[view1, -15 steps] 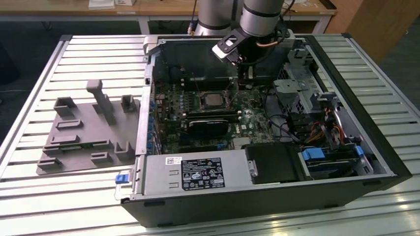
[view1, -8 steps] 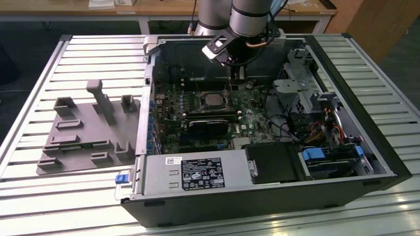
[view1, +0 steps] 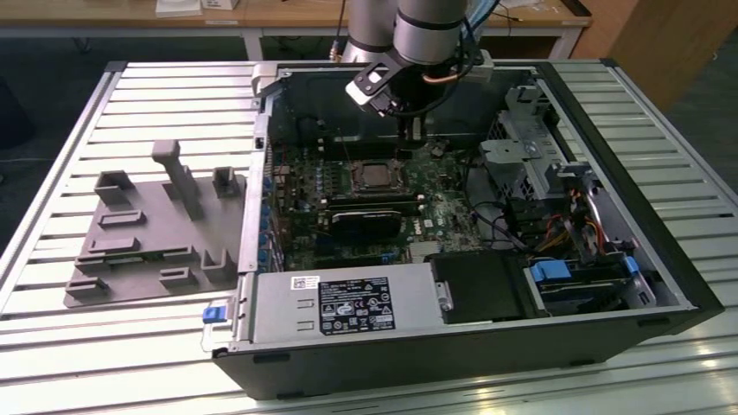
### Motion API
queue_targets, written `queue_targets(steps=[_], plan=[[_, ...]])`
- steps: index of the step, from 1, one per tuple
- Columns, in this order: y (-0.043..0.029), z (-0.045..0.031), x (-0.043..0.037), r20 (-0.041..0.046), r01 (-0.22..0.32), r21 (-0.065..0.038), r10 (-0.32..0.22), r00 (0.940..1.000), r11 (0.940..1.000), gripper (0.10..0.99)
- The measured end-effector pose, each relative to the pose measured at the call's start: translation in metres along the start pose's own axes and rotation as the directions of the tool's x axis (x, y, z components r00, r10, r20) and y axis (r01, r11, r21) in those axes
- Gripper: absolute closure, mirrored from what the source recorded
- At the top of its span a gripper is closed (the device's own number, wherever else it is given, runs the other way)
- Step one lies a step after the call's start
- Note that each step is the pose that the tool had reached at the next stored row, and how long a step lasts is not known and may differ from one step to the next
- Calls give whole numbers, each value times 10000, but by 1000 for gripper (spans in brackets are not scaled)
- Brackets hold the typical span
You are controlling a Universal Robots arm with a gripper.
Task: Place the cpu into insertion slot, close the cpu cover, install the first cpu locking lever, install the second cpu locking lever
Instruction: 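Close the cpu cover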
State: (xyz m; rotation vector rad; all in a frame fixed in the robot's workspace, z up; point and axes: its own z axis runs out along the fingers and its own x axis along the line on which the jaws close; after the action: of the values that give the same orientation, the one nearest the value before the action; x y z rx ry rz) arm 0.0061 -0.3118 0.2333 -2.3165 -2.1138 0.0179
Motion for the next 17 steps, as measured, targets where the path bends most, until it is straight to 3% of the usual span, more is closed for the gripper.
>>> queue_targets(steps=[4, 8, 10, 17], plan=[[-53, 1, -4, -10, -1, -99, 1, 10000, 10000, 984], [-137, 13, -12, -33, -2, -363, 1, 10000, 9993, 984], [-178, 22, -16, -40, -3, -448, 1, 10000, 9990, 984], [-287, 52, -51, -45, -4, -547, 1, 10000, 9985, 984]])
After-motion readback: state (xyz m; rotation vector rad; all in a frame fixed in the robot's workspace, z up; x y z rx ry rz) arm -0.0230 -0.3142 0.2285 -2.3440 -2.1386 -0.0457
